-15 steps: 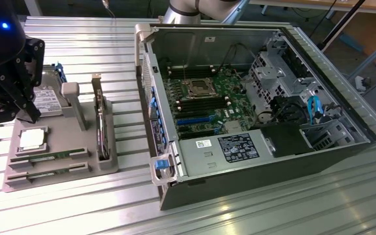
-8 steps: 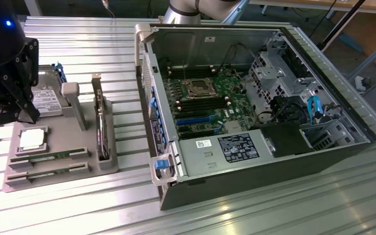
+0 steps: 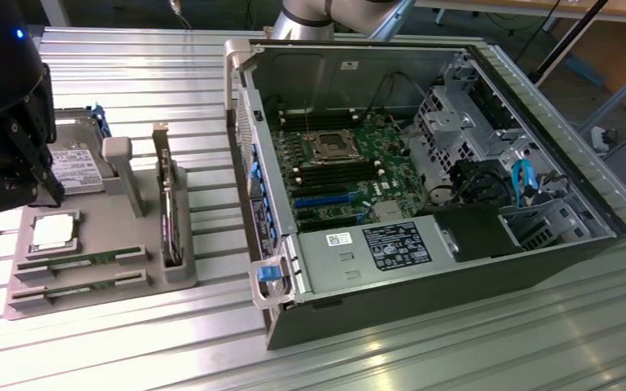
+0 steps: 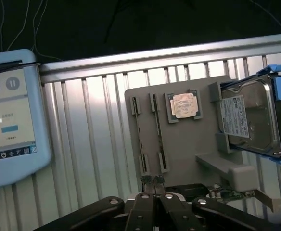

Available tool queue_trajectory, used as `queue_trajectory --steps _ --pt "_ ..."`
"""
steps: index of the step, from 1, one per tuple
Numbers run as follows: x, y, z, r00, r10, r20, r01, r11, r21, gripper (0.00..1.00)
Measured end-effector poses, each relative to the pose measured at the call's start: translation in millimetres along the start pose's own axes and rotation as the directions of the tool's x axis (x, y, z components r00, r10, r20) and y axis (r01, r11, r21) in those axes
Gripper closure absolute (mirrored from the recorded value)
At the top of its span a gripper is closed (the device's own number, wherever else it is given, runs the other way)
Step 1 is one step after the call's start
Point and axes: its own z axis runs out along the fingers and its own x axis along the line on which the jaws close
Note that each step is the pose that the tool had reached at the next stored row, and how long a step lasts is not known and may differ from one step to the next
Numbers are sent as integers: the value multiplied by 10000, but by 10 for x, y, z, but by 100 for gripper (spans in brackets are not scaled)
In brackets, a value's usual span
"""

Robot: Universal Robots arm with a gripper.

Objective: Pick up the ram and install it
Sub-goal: 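Pick up the ram and move it above insertion slot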

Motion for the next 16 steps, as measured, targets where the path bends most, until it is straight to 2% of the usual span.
queue_trajectory --steps 2,12,16 --pt "0 0 0 9998 -202 -7 202 9998 -6 89" --pt "0 0 1 9997 -225 -8 225 9997 -7 89" --pt "0 0 1 9960 -892 -30 892 9960 -30 89"
